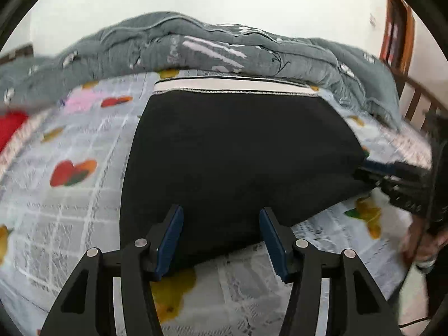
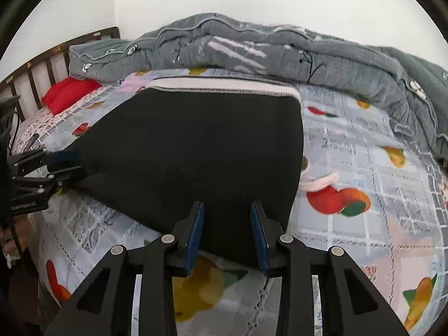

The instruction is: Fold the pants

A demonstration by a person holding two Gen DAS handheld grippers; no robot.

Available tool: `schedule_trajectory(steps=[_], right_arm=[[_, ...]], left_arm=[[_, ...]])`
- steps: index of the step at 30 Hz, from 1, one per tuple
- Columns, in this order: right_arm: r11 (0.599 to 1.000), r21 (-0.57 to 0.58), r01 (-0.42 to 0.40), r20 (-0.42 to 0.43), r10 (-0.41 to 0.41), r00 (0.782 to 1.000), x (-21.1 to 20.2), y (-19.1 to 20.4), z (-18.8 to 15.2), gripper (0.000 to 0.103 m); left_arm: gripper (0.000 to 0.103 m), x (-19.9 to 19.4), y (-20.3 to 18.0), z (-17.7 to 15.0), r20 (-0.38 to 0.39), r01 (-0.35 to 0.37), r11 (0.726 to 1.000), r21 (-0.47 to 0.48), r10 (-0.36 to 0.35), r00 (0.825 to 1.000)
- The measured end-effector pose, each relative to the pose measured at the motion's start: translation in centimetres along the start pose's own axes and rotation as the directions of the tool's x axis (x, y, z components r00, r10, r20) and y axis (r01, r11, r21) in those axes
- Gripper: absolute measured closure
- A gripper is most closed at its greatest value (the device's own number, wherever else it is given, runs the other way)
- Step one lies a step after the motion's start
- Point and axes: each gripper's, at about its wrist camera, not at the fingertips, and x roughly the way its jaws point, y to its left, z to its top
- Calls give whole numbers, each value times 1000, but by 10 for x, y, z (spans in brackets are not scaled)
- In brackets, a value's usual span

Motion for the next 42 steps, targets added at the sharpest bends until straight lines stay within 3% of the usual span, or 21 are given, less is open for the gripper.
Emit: schedule_trajectory(steps=[5,7,10,14,21,24,26,28,31,34,39,42], right_arm=[[1000,27,-4,27,3,1000,-15,-8,9,69],[999,42,23,50,-25,998,-18,-12,14,67],[994,105,42,50,-48,998,-15,-29,24,64],[978,209,-11,11,9,1000,3,-55,42,64],[980,201,-3,-31,9,999,32,-62,68,64],[985,172,4,-27,1,1000,41,-61,74,70],[988,151,16,-32,-12,999,49,-62,79,78],[990,139,23,-37,-18,999,56,-63,82,86],[992,116,42,-32,-38,999,65,-64,89,91],[991,114,64,-38,-60,997,79,-71,99,92],[986,143,85,-54,-78,995,95,-82,116,91],[990,125,72,-68,-64,996,90,-83,120,88]], left_arm=[[48,-21,16,4,67,-25,999,-29,27,997],[42,-25,31,7,85,29,997,-77,-22,996],[42,-14,53,15,26,11,990,-141,-7,1000],[42,-1,74,29,-2,-16,987,-160,15,1000],[43,44,86,61,-116,-55,991,-122,40,992],[56,61,93,68,-137,-20,988,-153,-1,991],[80,69,98,72,-139,6,980,-199,-34,990],[86,77,96,77,-150,14,980,-201,-45,988],[90,76,83,91,-130,-14,988,-156,-7,991],[90,89,71,107,-139,-48,994,-101,34,990],[86,100,73,111,-149,-55,991,-122,37,988],[68,88,73,103,-134,-61,991,-115,46,990]])
